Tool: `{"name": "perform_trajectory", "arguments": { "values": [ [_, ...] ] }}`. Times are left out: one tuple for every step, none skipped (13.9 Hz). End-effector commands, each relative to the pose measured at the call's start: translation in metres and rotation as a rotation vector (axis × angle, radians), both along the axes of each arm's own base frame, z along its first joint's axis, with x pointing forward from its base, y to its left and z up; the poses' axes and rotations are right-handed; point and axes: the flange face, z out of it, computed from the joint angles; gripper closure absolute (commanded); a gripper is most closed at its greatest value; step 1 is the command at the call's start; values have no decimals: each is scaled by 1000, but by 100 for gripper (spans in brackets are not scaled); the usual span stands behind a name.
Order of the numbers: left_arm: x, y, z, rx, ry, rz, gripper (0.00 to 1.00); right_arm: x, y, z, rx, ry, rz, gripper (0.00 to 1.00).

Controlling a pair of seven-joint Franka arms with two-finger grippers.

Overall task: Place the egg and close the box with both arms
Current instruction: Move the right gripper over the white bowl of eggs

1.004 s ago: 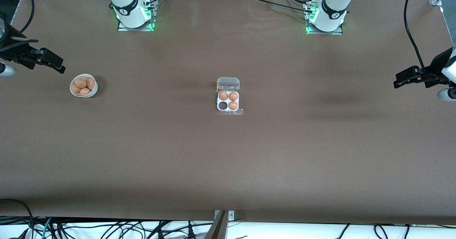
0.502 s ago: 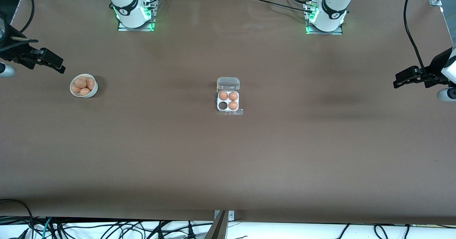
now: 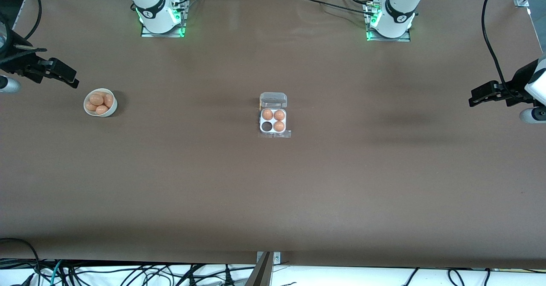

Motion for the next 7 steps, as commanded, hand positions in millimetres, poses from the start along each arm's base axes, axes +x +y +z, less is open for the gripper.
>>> {"name": "perform_trajectory", "arguments": {
  "values": [
    [0,0,5,14,3,-21,0,12,-13,-37,-42,98,77,0],
    [0,-1,5,14,3,-22,0,11,-29,-48,-49,150,59,0],
    [0,-1,5,14,3,-22,0,16,-47,-65,-47,185,35,0],
    [0,-1,5,12,3,-22,0,22,-59,-91,-44,230,18,0],
    [0,0,5,12,3,-21,0,26,-69,-116,-39,272,6,0],
    [0,0,5,14,3,-21,0,27,-77,-135,-39,281,-5,0],
    [0,0,5,14,3,-21,0,24,-81,-155,-38,273,-6,0]
  ]
}}
